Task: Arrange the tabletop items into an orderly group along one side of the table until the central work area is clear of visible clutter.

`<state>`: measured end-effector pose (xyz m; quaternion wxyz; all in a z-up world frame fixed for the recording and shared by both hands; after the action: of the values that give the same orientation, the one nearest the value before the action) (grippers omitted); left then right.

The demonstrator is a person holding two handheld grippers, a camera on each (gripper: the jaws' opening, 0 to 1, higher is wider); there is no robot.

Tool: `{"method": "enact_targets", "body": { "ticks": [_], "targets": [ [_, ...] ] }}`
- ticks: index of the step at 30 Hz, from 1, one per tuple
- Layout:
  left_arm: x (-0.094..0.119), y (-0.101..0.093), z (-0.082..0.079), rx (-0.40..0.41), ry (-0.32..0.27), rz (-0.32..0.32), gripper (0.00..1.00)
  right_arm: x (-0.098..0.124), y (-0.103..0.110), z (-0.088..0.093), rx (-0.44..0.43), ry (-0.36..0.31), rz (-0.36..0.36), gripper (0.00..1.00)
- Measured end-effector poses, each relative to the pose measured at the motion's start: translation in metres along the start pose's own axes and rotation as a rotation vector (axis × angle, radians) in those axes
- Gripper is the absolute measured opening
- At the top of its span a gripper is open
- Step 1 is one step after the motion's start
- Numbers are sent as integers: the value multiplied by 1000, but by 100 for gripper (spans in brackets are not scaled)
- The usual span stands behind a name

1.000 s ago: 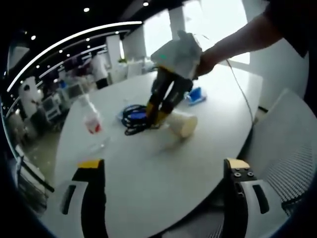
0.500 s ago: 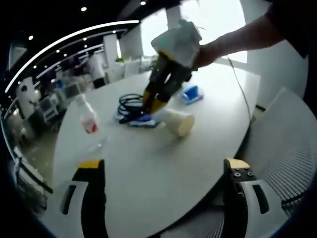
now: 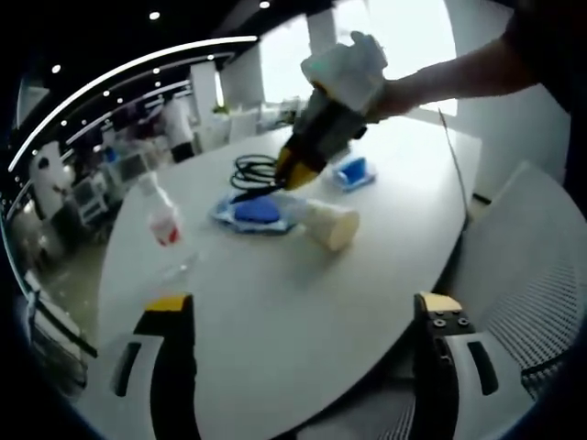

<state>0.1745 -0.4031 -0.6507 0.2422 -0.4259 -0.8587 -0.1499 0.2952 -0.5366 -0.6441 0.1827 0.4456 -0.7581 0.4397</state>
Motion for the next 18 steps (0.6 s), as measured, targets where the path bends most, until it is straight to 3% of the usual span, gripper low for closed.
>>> {"method": "enact_targets", "body": {
  "ticks": [18],
  "targets": [
    [-1, -2, 0, 8, -2, 17, 96, 31, -6, 50, -52, 84, 66, 6]
  ]
}}
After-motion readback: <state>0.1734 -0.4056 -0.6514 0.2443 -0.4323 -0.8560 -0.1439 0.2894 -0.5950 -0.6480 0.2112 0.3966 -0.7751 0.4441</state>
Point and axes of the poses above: the point that each gripper's makers call its tool centre point, and the gripper's own axes: x roughly backward along the fingers, y roughly to its left, z roughly out of its underside, the point moved 2 cm from there along x, roughly backward along the fingers, and after that the axes turned 4 degrees about z, right-handed, at the moved point
